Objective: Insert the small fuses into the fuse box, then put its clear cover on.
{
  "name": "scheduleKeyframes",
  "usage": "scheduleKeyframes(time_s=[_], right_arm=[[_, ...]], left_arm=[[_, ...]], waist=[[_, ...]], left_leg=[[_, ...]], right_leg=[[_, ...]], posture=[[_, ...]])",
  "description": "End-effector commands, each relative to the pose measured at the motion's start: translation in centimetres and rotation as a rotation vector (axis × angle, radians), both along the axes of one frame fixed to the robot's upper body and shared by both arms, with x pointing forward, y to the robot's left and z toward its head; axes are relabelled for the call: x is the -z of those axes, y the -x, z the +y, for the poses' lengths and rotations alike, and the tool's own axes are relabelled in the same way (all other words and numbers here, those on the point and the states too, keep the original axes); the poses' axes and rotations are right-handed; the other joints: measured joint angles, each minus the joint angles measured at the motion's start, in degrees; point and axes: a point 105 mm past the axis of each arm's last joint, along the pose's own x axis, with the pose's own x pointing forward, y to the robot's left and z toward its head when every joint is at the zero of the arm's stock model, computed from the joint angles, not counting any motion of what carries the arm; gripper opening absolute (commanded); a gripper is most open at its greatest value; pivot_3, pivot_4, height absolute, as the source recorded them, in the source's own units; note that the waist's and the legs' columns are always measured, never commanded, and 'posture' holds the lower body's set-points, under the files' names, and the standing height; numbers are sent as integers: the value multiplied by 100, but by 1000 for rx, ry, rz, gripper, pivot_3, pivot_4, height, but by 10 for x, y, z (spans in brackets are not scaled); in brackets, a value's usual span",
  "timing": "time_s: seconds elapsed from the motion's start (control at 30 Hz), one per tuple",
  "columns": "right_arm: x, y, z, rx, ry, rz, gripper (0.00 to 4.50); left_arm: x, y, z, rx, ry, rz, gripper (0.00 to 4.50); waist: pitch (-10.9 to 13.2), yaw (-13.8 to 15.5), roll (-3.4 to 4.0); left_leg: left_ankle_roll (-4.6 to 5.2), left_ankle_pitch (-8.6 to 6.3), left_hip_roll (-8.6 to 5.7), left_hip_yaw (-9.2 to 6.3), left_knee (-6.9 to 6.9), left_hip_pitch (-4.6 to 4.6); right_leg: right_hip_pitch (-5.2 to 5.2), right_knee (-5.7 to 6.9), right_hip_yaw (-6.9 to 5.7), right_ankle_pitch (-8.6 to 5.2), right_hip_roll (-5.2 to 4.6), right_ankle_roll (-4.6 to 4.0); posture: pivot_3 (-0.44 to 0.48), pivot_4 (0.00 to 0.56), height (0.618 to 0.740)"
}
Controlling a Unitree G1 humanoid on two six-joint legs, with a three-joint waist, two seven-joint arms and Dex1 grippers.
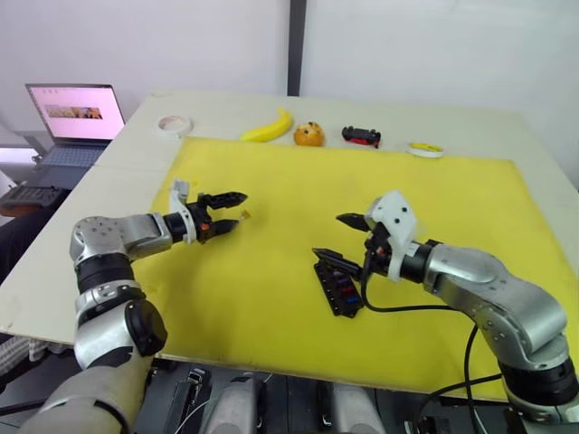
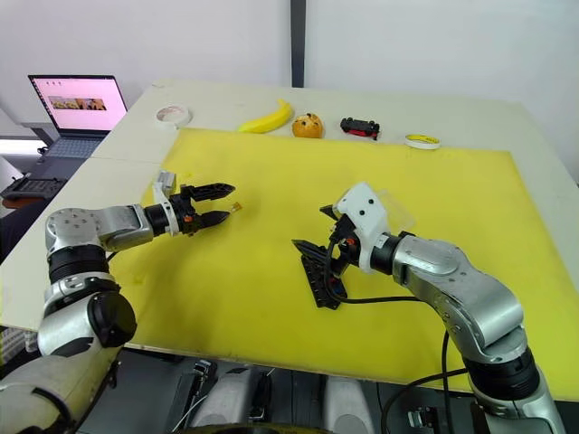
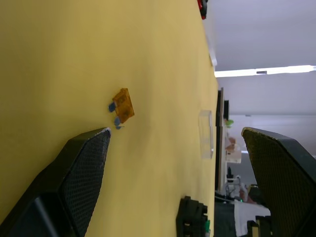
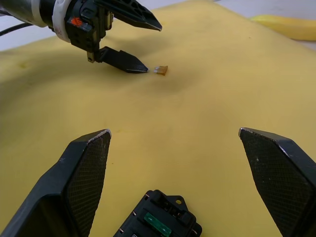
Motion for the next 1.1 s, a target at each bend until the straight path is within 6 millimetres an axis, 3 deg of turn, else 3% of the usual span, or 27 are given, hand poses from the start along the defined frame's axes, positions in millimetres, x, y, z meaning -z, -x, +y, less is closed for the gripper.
scheduleKeyframes(time_s=[0.03,0.33,1.1], right_arm=[[-10,1,3,-16,-6,-51,4405],[-11,0,3,-19,-3,-51,4405],[-10,1,3,-2,-11,-51,4405]], left_arm=[[-6,-9,1,-40,-6,-28,4500],[8,-9,-11,-23,-34,21,4500],[10,-19,-28,-3,6,30,4500]], waist=[[0,4,0],[0,20,0],[-1,51,0]], left_leg=[[1,0,0,0,0,0],[9,-5,-1,-2,0,0],[10,-5,-14,-28,0,2]], right_leg=[[0,0,0,0,0,0],[2,-1,-1,0,-2,0],[18,-5,-15,0,-11,0]], posture=[[0,150,740],[0,150,740],[0,150,740]])
